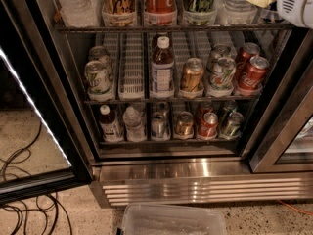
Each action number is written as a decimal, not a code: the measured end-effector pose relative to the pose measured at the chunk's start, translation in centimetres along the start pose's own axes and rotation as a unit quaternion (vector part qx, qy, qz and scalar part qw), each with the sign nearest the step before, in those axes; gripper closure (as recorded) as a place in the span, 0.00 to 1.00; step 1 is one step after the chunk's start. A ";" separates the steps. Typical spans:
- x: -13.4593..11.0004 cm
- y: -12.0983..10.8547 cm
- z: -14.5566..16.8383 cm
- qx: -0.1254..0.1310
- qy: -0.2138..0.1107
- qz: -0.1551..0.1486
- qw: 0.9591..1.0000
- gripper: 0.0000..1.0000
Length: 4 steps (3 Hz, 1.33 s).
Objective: Pick water bottle from top shelf of fridge
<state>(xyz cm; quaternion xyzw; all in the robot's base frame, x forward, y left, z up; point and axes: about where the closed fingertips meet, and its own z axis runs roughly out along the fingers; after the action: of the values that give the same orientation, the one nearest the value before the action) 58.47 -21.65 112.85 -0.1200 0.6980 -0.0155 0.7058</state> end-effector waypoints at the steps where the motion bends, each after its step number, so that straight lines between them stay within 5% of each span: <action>1: 0.7 1.9 0.0 -0.012 0.008 0.008 1.000 0.25; 4: 2.9 4.1 0.9 -0.027 0.031 0.019 0.999 0.44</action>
Offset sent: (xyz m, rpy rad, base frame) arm 0.0095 0.0669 -0.0469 0.0302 0.0745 0.0513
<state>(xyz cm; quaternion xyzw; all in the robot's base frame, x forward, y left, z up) 58.80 -18.13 109.23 -0.1254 0.7218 0.0134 0.6806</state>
